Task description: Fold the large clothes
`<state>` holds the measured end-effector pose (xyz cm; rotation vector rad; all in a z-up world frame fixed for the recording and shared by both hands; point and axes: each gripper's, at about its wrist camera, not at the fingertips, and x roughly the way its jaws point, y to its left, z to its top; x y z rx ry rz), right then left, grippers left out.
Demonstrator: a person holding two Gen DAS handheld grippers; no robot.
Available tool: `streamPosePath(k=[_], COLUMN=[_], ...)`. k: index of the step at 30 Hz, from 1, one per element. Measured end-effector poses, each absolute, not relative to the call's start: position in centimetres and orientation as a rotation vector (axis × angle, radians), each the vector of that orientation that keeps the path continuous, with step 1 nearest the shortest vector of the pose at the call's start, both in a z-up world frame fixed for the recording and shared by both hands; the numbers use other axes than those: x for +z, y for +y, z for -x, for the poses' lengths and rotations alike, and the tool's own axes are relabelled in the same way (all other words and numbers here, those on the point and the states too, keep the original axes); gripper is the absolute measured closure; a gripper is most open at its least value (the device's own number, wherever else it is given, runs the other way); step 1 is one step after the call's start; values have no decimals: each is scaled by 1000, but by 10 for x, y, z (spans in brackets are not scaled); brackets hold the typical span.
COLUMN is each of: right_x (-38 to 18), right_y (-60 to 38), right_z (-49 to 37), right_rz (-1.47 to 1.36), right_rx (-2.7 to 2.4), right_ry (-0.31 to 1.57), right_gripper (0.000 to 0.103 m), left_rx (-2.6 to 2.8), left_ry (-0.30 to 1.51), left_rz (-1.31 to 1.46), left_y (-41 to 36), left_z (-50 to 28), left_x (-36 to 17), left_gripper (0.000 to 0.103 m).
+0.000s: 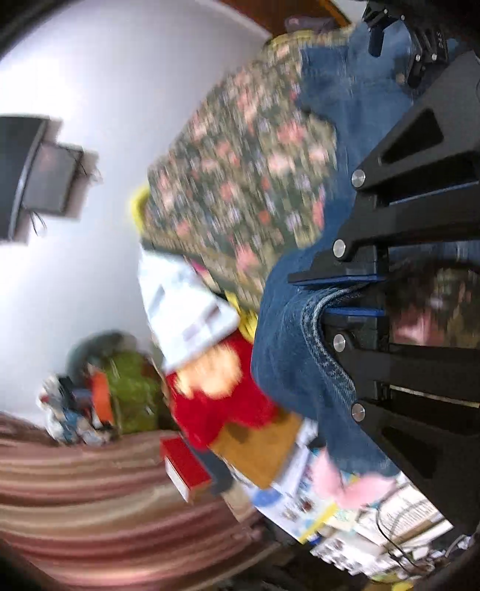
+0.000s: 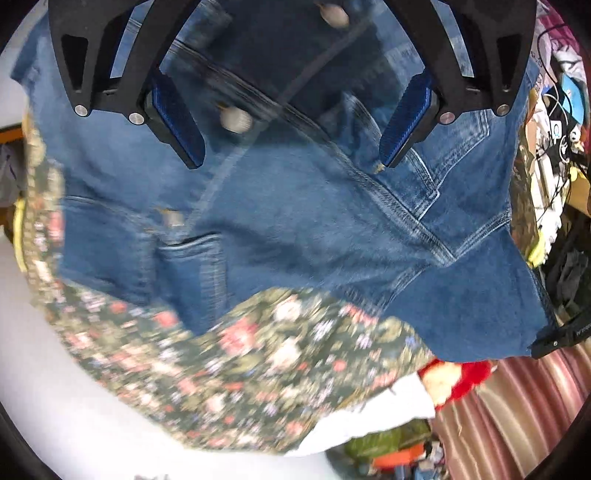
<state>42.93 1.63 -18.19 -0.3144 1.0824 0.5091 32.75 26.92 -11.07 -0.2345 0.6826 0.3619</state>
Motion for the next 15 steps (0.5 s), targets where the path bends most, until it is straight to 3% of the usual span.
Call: streamPosePath(k=[7,15], right_x=[-137,-129], right_y=[-49,-101], right_z=[-404,-373], right_rz=[300,268], right_rx=[445,404], right_ry=[976,965], right_gripper=[8,8], left_rx=[178,-31], left_ry=[586,990], left_rz=[-27,134], left_y=[152,94], left_z=[-334,-362], left_x=[-84,-186], left_gripper=[98,97])
